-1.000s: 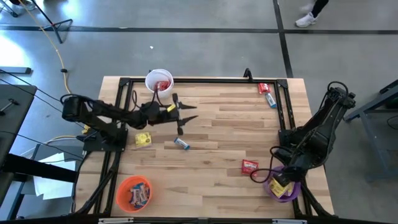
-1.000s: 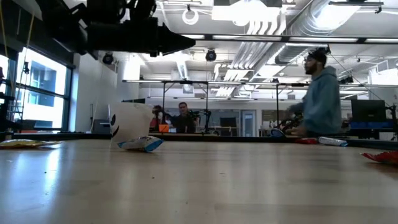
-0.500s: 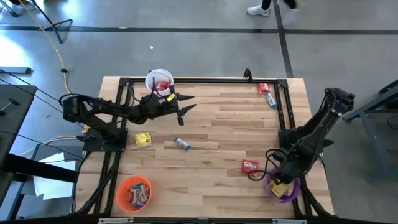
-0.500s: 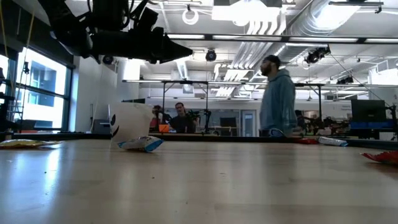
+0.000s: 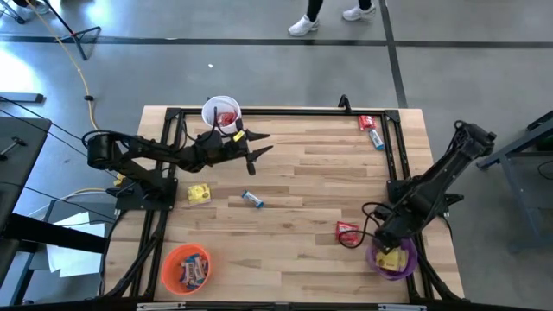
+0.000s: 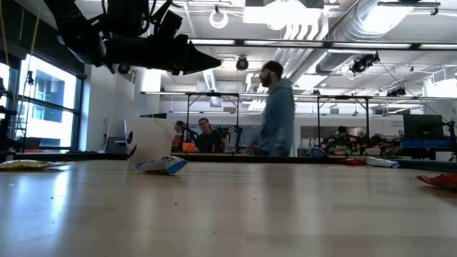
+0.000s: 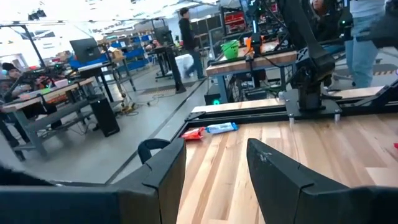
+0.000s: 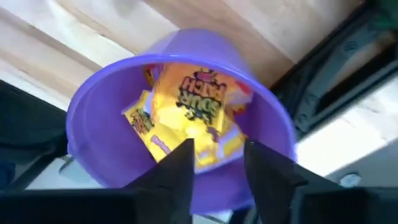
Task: Sort candy
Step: Put the yellow candy into the purple bucket, then put the white candy into the orange bucket
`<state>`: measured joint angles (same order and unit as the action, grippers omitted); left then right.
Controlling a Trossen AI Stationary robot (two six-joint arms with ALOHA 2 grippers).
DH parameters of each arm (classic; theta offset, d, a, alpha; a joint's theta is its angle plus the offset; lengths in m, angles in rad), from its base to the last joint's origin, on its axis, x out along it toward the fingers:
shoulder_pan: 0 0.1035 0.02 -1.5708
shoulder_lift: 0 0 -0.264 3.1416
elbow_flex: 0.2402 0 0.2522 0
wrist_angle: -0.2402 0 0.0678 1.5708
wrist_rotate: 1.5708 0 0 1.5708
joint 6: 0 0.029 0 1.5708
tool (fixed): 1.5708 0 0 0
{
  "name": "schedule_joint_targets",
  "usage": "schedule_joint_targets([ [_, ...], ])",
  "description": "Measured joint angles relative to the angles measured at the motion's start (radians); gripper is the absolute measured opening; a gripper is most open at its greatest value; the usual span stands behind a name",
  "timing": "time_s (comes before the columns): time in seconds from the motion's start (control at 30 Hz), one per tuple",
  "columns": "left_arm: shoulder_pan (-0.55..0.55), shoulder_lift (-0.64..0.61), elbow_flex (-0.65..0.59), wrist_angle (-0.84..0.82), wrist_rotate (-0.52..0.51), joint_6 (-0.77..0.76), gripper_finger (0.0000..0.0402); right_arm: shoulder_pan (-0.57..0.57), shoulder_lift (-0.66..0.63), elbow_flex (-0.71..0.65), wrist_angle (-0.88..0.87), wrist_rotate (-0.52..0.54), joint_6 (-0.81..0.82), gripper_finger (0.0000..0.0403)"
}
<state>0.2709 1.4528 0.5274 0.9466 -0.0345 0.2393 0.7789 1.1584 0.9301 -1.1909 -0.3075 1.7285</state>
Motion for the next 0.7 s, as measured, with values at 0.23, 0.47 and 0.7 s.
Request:
schedule_joint_targets([
  [0.23, 0.010, 0.000, 0.000, -0.016, -0.030, 0.005, 0.0158, -0.051, 0.000, 0.158, -0.189, 0.006, -0.045, 0.0166],
  [0.47, 0.012, 0.000, 0.000, -0.060, -0.137, -0.036, 0.0151, -0.134, -0.001, 0.290, -0.335, 0.126, -0.166, 0.0095],
  [0.7, 0.010, 0.000, 0.000, -0.090, -0.102, -0.018, 0.0078, -0.318, -0.003, 0.335, -0.335, 0.310, -0.541, 0.0009],
])
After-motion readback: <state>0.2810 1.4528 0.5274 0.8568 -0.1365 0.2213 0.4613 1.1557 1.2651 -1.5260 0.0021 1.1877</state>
